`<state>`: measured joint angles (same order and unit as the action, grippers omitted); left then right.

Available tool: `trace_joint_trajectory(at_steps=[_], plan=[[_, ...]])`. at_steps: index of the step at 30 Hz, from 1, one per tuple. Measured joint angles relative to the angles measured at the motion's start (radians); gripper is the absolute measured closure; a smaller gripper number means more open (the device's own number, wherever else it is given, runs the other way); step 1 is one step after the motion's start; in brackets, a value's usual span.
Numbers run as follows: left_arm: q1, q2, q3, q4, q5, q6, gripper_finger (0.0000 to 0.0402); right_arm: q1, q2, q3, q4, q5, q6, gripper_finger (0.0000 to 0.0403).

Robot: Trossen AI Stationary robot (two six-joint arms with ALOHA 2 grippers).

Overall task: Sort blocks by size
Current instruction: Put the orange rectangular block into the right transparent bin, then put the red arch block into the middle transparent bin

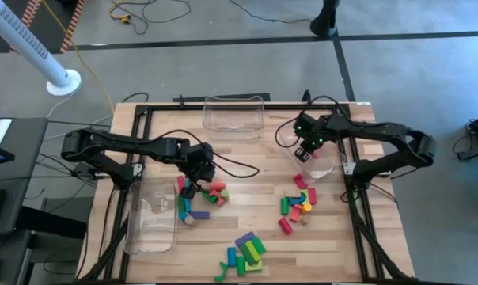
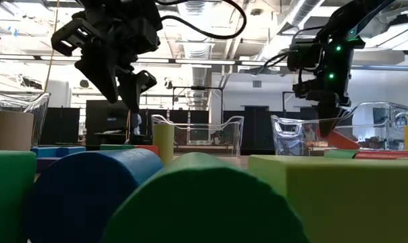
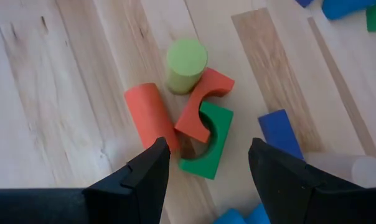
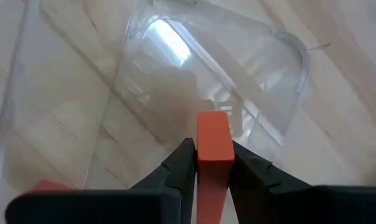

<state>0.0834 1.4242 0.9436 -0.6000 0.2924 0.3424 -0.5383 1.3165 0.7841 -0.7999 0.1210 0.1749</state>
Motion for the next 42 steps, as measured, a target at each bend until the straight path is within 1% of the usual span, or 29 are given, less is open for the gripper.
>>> trace_joint_trajectory(at_steps=[14,17,25,29,42], plan=[[0.0,0.0,0.0,0.026,-0.004,0.015,0.0191,-0.006,0.012,0.0,0.025,-0.015,-0.019,0.0288],[0.0,0.0,0.0,0.027,-0.003,0.015,0.0191,-0.006,0.012,0.0,0.035,-0.016,-0.019,0.0276],[0.0,0.0,0.0,0.026,-0.003,0.011,0.0191,-0.006,0.012,0.0,0.047,-0.018,-0.022,0.0217],[0.0,0.0,0.0,0.026,-0.003,0.009,0.0191,-0.006,0.012,0.0,0.057,-0.018,-0.025,0.0198],[0.0,0.0,0.0,0.03,-0.003,0.009,0.0191,-0.006,0.011,0.006,0.09,-0.017,-0.034,0.0193]])
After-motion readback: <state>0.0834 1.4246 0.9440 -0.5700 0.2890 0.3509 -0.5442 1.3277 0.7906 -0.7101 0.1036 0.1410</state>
